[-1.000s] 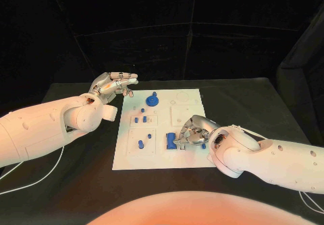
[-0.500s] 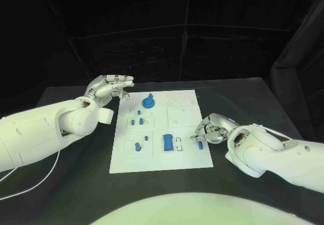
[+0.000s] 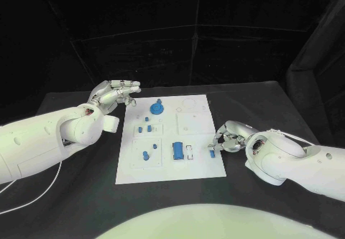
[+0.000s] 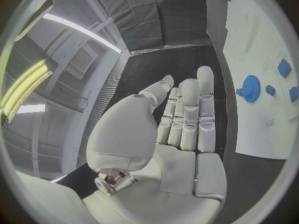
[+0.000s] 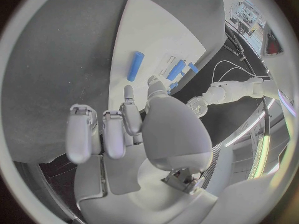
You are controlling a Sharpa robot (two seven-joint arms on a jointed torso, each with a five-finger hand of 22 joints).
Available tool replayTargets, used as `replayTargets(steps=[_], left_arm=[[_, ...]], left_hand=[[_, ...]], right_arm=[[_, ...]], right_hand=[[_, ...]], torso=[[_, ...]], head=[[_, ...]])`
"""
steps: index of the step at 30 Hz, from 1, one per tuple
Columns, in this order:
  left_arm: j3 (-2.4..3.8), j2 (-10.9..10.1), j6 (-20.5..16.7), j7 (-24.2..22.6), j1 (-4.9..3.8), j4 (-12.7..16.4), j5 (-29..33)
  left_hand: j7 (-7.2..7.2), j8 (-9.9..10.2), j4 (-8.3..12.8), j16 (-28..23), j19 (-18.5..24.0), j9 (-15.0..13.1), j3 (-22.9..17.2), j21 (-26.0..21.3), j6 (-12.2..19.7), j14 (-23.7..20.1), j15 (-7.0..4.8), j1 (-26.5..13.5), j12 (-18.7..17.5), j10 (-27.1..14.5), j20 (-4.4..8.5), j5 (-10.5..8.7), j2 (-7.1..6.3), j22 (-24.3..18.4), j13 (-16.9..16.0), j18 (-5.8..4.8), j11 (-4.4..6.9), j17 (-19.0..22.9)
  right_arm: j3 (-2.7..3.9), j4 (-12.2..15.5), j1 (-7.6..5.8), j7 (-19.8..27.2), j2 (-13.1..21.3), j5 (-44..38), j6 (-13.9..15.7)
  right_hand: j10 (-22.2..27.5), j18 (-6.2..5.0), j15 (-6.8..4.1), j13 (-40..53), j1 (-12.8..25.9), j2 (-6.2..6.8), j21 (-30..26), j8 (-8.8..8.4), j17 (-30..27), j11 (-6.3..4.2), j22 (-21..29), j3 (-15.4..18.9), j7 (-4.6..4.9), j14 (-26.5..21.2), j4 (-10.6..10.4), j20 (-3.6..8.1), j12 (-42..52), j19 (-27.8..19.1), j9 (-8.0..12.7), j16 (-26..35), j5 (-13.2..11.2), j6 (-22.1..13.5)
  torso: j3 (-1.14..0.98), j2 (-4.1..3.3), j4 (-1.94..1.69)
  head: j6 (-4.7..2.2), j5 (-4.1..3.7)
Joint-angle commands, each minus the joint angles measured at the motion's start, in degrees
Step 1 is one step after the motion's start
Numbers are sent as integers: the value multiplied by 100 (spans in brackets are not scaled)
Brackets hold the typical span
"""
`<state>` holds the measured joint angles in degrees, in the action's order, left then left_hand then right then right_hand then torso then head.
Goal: Assemble the parts on the task board
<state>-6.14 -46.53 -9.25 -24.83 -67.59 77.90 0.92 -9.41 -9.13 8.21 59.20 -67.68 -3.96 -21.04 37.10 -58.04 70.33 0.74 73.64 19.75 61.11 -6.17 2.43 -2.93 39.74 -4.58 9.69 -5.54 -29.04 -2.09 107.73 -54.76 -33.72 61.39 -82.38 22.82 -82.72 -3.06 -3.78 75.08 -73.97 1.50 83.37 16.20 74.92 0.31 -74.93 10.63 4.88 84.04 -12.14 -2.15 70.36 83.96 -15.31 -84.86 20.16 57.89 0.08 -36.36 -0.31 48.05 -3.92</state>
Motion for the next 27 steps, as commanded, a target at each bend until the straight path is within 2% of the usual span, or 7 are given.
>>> replayTargets(steps=[1, 4, 10, 18, 25, 26, 27], left_arm=[[4, -6, 71, -28, -4, 14, 13], [4, -7, 73, -28, -2, 15, 13], [4, -9, 76, -27, 0, 17, 13], [4, -15, 85, -19, 4, 15, 13], [4, -19, 95, -12, 7, 12, 13], [4, -20, 95, -11, 7, 12, 13], [4, -21, 96, -10, 8, 11, 13]], left_hand=[[-18, -14, -4, -37, 24, 7, 29, -12, 11, -37, -7, 6, 20, -42, -22, 33, 68, -6, 8, 75, 8, 5], [-18, -14, -4, -37, 24, 7, 29, -12, 11, -37, -7, 6, 20, -42, -22, 33, 68, -6, 8, 75, 8, 5], [-18, -14, -4, -37, 24, 7, 30, -12, 11, -37, -7, 6, 20, -42, -22, 33, 68, -6, 8, 75, 8, 5], [-18, -14, -3, -35, 23, 7, 33, -15, 12, -38, -7, 7, 23, -45, -22, 33, 72, -8, 9, 75, 8, 7], [-18, -14, -3, -35, 23, 7, 33, -15, 12, -38, -7, 7, 23, -45, -22, 33, 72, -8, 9, 75, 8, 7], [-18, -14, -3, -35, 23, 7, 33, -15, 12, -38, -7, 7, 23, -45, -22, 33, 72, -8, 9, 75, 8, 7], [-18, -14, -3, -35, 23, 7, 33, -15, 12, -38, -7, 7, 23, -45, -22, 33, 72, -8, 9, 75, 8, 7]], right_arm=[[1, -40, -3, -178, -63, -240, -426], [0, -76, -2, -200, -130, -254, -482], [0, -144, 0, -271, -234, -364, -595], [-1, -199, 2, -373, -313, -712, -957], [-1, -200, 4, -397, -379, -995, -1280], [-2, -199, 4, -400, -386, -1032, -1324], [-2, -198, 5, -405, -396, -1101, -1396]], right_hand=[[-46, 33, 13, 65, 69, 10, 21, 19, 521, -1, -179, 31, 5, 411, -12, -48, 39, 99, -9, -36, -44, 50], [-46, 32, 11, 67, 75, 10, 21, 24, 523, -4, -178, 43, 1, 411, -22, -46, 39, 98, -12, -36, -54, 62], [-37, 31, 4, 61, 5, 4, 17, 32, 511, -14, -172, 43, -10, 407, 7, -41, 25, 94, -21, -30, -44, 86], [-12, 28, -12, 50, -236, -9, 8, 51, 498, -31, -158, 29, -26, 401, 145, -26, -10, 84, -46, -20, -3, 148], [2, 33, -27, 52, -504, -25, 17, 61, 516, -51, -184, 3, -45, 402, 327, -12, -28, 89, -74, -25, -116, 196], [4, 34, -32, 53, -578, -38, 19, 62, 522, -56, -190, -19, -50, 403, 374, -9, -29, 91, -79, -27, -157, 205], [7, 34, -41, 55, -709, -74, 20, 62, 529, -64, -194, -75, -55, 404, 456, 0, -34, 91, -87, -29, -318, 220]], torso=[[3, 9, -11], [7, 10, -15], [0, 2, -13], [6, 5, -9], [2, 7, -14], [2, 7, -13], [4, 7, -11]], head=[[9, -5], [14, -6], [24, -3], [46, 4], [58, 3], [60, 4], [60, 4]])
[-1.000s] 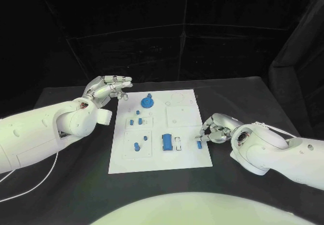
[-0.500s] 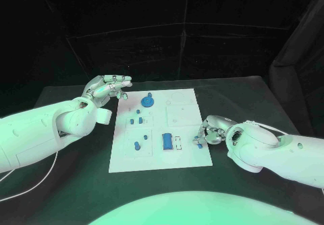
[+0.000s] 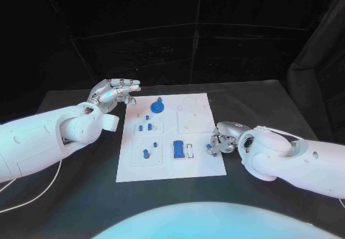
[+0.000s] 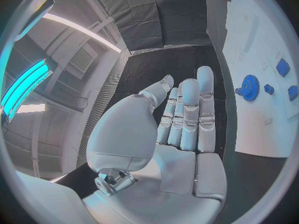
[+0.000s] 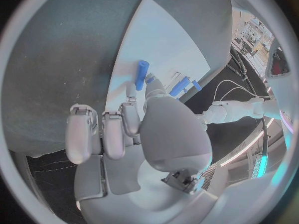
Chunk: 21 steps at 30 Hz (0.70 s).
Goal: Assemble the parts on the task board
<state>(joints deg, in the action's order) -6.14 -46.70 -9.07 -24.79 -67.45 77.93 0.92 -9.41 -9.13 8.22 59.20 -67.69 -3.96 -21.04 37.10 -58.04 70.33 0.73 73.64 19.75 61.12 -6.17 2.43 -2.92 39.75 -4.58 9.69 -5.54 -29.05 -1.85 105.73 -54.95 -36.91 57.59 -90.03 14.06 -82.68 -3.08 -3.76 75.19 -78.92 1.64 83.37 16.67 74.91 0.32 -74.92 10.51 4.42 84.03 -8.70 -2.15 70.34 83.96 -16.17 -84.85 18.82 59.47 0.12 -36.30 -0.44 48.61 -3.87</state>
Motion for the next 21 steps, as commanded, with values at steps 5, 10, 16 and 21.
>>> replayTargets(steps=[5, 10, 16, 21], left_arm=[[4, -7, 82, -12, -4, 8, 12], [4, -12, 84, -8, -3, 9, 12], [4, -22, 88, -4, -3, 11, 12], [4, -22, 94, -2, -2, 13, 12]], left_hand=[[-18, -14, -3, -35, 23, 7, 33, -15, 12, -38, -7, 7, 24, -45, -23, 33, 71, -9, 9, 75, 7, 7], [-18, -14, -3, -35, 23, 7, 33, -15, 12, -38, -7, 7, 24, -45, -23, 33, 71, -9, 9, 75, 7, 7], [-18, -14, -3, -35, 23, 7, 33, -15, 12, -38, -7, 7, 24, -45, -23, 33, 71, -9, 9, 75, 7, 7], [-18, -14, -3, -35, 23, 7, 33, -15, 12, -38, -7, 7, 24, -45, -23, 33, 71, -9, 9, 75, 7, 7]], right_arm=[[-26, 5, 25, -108, -37, -552, -654], [-26, 20, 26, -130, -51, -615, -527], [-26, 80, 26, -139, -65, -347, -68], [-24, 188, 25, -135, -64, -29, 435]], right_hand=[[22, 40, -71, 41, -574, -260, 28, 5, 562, -99, -218, -326, -43, 409, 321, 24, -58, 97, -10, -42, -302, 129], [18, 43, -79, 52, -654, -372, 33, -39, 583, -115, -229, -553, -55, 412, 373, 39, -56, 102, 4, -50, -221, 176], [-17, 42, -88, 77, -288, -365, 28, -149, 612, -142, -223, -826, -86, 418, 126, 49, -35, 101, 31, -61, 458, 224], [-59, 47, -115, 123, 29, -234, 47, -217, 696, -155, -261, -1105, -110, 437, -170, 74, 16, 118, 28, -103, 733, 317]], torso=[[6, 5, 7], [1, 8, -2], [1, -2, -12], [3, 4, 0]], head=[[4, -2], [10, -18], [7, 9], [12, 25]])
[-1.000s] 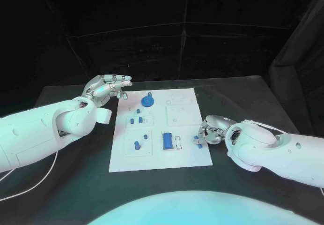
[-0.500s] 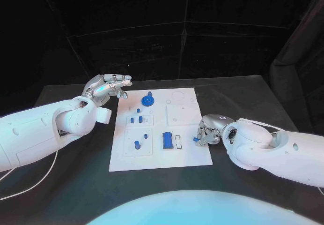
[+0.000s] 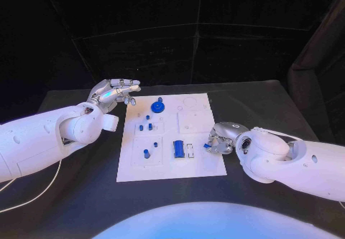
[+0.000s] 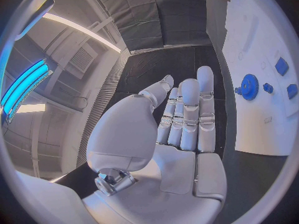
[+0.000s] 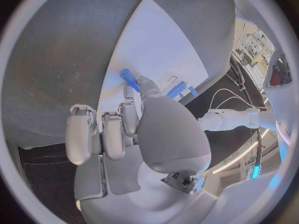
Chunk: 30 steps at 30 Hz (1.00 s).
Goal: Assemble the parts on the task board
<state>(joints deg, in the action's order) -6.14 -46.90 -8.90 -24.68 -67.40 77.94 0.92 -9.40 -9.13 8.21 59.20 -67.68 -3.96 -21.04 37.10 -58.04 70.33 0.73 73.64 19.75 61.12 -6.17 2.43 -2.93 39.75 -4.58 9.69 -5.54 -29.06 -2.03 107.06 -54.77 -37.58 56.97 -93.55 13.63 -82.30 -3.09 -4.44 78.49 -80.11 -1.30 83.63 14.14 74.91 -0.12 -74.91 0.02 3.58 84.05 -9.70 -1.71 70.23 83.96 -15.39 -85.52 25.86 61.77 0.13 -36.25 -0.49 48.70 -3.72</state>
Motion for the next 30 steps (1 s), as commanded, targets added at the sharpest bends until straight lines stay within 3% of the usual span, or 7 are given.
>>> replayTargets(steps=[1, 5, 9, 19, 23, 30], left_arm=[[5, -2, 77, -12, -7, 12, 12], [5, 5, 82, -11, -7, 10, 12], [5, 13, 92, -7, -6, 11, 12], [5, 20, 101, -2, -6, 14, 12], [5, 24, 104, 0, -6, 17, 12], [5, 26, 107, 3, -7, 18, 12]], left_hand=[[-18, -14, -3, -35, 23, 7, 34, -15, 12, -38, -7, 7, 24, -45, -22, 33, 72, -10, 9, 75, 8, 8], [-18, -14, -3, -35, 23, 7, 34, -15, 12, -38, -7, 7, 24, -45, -22, 33, 72, -10, 9, 75, 8, 8], [-17, -14, 1, -33, 22, 7, 40, -21, 15, -41, -6, 12, 27, -53, -23, 34, 76, -14, 12, 75, 7, 14], [-17, -14, 1, -33, 22, 7, 40, -21, 15, -41, -6, 12, 27, -54, -23, 34, 76, -14, 12, 75, 7, 14], [-17, -14, 1, -33, 22, 7, 40, -21, 15, -41, -6, 12, 27, -54, -23, 34, 76, -14, 12, 75, 7, 14], [-17, -14, 1, -33, 22, 7, 40, -21, 15, -41, -6, 12, 27, -54, -23, 34, 76, -14, 12, 75, 7, 14]], right_arm=[[-6, 87, 7, -65, 0, 381, 582], [-5, 222, 5, -38, -4, 613, 911], [-4, 261, 3, -62, -27, 866, 991], [-3, 102, 1, -108, -251, 1577, 841], [-3, 9, 0, -130, -378, 1727, 736], [-3, -99, 0, -149, -571, 1831, 730]], right_hand=[[-102, 49, -49, -200, 162, 76, 23, 30, 703, -112, -265, -84, -28, 437, -87, 34, 37, 121, -52, -39, 36, 94], [-126, 56, -63, -177, 252, 232, 42, -9, 745, -123, -302, -340, -41, 445, -209, 51, 55, 138, -70, -60, 71, 157], [-127, 56, -65, -181, 286, 295, 42, -24, 742, -125, -304, -431, -42, 444, -249, 54, 44, 139, -78, -58, 77, 174], [-143, 57, -67, -168, 416, 465, 42, -41, 750, -128, -309, -629, -49, 445, -347, 55, 46, 141, -118, -60, 104, 241], [-159, 55, -79, -170, 562, 535, 39, -11, 751, -147, -306, -639, -75, 444, -424, 62, 36, 140, -167, -58, 321, 331], [-189, 57, -88, -149, 716, 565, 42, -3, 769, -156, -316, -596, -88, 447, -508, 70, 61, 145, -206, -66, 348, 383]], torso=[[3, 0, 5], [7, 0, 5], [8, -4, -3], [11, -2, 0], [8, -6, -6], [4, -10, 1]], head=[[3, 11], [5, 17], [8, -3], [16, 23], [20, 23], [24, 55]])
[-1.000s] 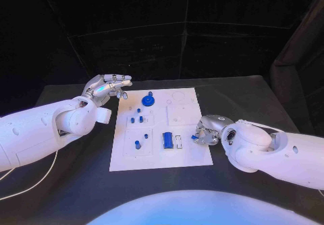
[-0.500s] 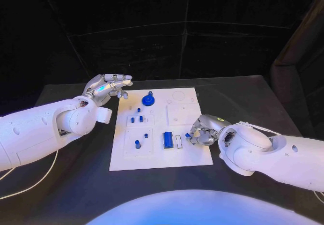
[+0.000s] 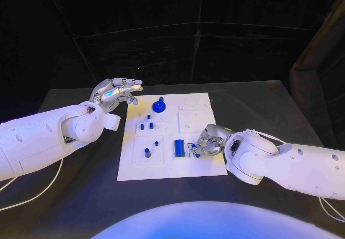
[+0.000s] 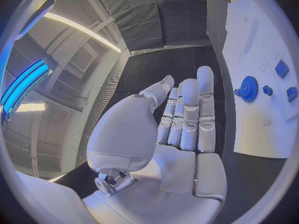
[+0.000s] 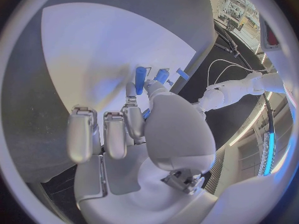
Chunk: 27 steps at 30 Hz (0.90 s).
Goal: Assemble the parts on the task board
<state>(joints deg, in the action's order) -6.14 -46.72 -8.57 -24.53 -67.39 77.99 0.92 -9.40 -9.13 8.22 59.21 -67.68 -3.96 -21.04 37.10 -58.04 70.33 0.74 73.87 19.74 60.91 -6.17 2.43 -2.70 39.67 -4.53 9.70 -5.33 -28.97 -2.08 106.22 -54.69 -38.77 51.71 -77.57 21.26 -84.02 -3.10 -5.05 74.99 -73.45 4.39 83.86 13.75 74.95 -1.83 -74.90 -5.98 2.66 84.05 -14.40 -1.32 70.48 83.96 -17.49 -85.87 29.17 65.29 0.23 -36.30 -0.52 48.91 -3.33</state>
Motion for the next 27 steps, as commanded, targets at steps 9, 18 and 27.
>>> replayTargets(steps=[9, 18, 27], left_arm=[[5, 13, 79, -9, -8, 11, 12], [5, 18, 81, -7, -8, 7, 12], [5, 15, 87, 3, -8, 9, 12]], left_hand=[[-17, -14, 1, -33, 22, 7, 40, -21, 15, -41, -6, -11, 28, -33, -23, 34, 54, -6, 6, 75, -14, 5], [-17, -14, 1, -33, 22, 7, 40, -21, 15, -41, -6, -11, 28, -33, -23, 34, 54, -6, 6, 75, -14, 5], [-18, -14, 3, -34, 20, 7, 47, -26, 17, -46, -6, -9, 32, -39, -23, 33, 59, -10, 8, 75, -14, 17]], right_arm=[[2, -46, -9, -33, -135, 187, 138], [2, -64, -9, -34, -182, 133, 186], [3, -110, -9, -36, -215, 73, 187]], right_hand=[[-29, 60, -33, 210, 115, -7, 24, 40, 768, 7, -328, 25, -6, 447, -76, 36, 42, 150, -20, -32, 19, 59], [-31, 60, -36, 208, 135, -10, 24, 44, 775, 4, -327, 33, -10, 449, -88, 38, 38, 150, -29, -35, 16, 71], [-39, 61, -41, 189, 310, 9, 23, 45, 779, -1, -330, 162, -16, 450, -170, 45, -3, 153, -83, -36, -147, 100]], torso=[[-10, -1, 10], [-9, 1, 11], [-5, -2, 11]], head=[[12, 30], [2, 38], [1, 31]])
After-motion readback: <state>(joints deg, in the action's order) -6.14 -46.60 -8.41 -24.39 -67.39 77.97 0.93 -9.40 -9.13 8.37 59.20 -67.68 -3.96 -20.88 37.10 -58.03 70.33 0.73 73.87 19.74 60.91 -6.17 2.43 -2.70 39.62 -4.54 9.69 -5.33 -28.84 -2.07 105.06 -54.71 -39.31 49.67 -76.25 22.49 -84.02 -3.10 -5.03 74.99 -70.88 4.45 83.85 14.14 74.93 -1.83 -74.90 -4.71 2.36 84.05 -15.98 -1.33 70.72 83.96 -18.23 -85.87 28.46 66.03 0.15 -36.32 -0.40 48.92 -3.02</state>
